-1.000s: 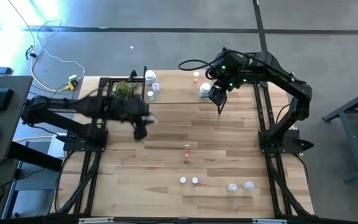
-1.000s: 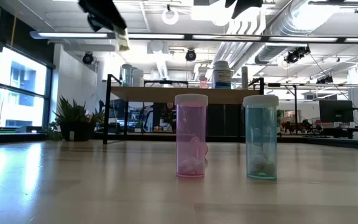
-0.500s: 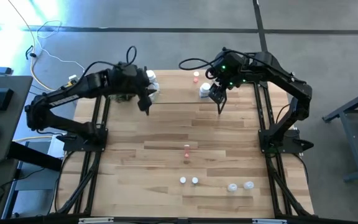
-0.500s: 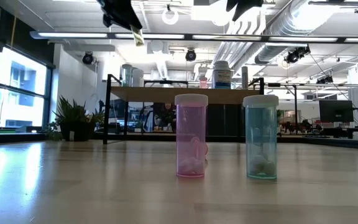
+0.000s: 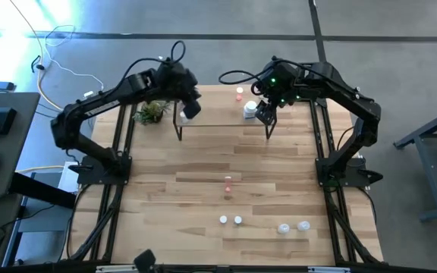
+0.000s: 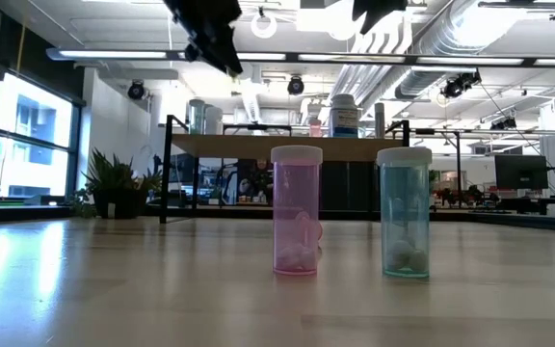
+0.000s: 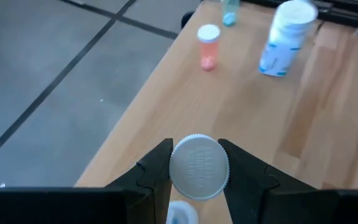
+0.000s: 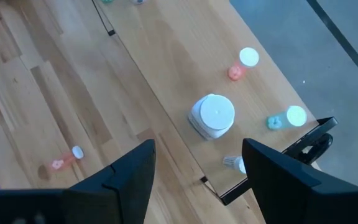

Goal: Pick and place medicine bottles onto shelf by color
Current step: Put the yellow pill bottle on the shelf

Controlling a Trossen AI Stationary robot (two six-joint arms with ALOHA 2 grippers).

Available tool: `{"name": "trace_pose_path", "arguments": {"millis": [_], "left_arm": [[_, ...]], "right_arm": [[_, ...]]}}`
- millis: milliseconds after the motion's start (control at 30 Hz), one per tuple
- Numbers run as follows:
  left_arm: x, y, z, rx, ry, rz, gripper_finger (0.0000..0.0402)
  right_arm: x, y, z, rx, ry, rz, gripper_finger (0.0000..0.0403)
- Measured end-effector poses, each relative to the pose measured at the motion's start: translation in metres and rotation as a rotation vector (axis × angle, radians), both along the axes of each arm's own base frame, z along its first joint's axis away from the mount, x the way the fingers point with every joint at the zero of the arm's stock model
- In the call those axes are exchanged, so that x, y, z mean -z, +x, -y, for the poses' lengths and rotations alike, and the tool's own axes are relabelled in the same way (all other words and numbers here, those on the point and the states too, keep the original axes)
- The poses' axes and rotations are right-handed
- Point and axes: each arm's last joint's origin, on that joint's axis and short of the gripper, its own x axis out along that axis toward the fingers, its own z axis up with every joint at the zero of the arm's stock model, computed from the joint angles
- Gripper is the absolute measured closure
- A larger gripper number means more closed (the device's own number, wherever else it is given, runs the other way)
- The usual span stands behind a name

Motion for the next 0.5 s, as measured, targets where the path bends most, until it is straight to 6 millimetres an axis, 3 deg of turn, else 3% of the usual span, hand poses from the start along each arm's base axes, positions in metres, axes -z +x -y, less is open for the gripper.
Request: {"name": "trace_pose_path", "arguments": {"millis": [500], "left_arm": [[0.039,0.025,-0.025,-0.017,-0.123,-0.064,0.0293]], "right_arm": [[0.0,0.0,0.0,-0.001,0.0,0.0,0.0171]]}}
